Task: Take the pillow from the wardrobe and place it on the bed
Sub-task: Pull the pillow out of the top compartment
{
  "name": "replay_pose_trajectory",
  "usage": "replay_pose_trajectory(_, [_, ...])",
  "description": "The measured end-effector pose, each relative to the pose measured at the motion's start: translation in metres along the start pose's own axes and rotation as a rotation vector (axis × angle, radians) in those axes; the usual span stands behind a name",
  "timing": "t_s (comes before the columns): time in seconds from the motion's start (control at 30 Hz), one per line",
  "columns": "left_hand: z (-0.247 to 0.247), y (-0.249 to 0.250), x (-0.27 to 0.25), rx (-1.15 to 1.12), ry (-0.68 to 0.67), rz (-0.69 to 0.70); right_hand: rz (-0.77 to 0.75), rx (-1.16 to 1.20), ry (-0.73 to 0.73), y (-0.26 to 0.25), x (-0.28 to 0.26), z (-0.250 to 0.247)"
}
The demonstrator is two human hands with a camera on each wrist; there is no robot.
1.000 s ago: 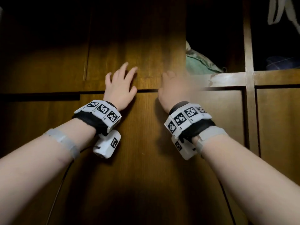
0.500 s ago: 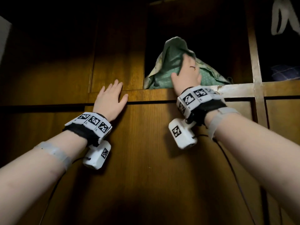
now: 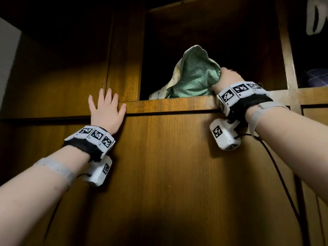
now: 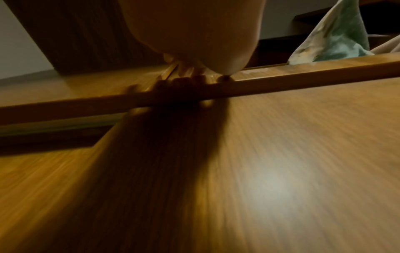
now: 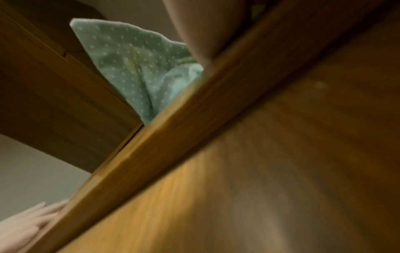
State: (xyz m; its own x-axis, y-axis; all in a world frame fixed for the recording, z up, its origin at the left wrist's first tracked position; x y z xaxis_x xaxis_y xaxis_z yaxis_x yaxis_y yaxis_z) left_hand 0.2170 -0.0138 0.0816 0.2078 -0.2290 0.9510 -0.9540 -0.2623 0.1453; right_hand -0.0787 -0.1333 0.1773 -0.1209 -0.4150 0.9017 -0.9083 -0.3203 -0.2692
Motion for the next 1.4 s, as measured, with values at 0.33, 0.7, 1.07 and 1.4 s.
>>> replay_pose_trajectory(0.33, [0.003, 0.019, 0.0, -0.182, 0.027, 0.041, -0.097, 0.083, -0.022, 0.005, -0.013, -0.012])
replay_pose_trajectory(0.7, [-0.039, 0.047, -0.011, -0.278, -0.007, 0.199, -0.514, 0.13, 0.103, -0.046, -0.087, -0.055])
replay_pose_trajectory(1.07, [-0.085, 0.08, -0.033, -0.79, -0.287, -0.008, -0.706, -0.119, -0.07, -0.066, -0.159, -0.099])
replay_pose_trajectory(1.4, [-0.106, 0.084, -0.124, -0.365, -0.657, -0.258, -0.667, -0.103, -0.49, -0.03, -0.243, -0.106])
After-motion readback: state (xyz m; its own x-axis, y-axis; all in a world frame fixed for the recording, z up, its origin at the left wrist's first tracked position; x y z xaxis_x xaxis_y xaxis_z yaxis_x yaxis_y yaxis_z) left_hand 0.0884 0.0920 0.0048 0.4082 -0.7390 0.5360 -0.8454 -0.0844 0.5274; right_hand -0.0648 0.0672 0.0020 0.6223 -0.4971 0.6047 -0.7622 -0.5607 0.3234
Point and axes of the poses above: each hand's wrist, its own x-axis towards the middle knuckle, its own z-axis out of the palm, y = z × x, the point moved 4 cm from there along x, towards the middle knuckle, and after that the axes turned 9 degrees about -x, right-handed, at the moved point
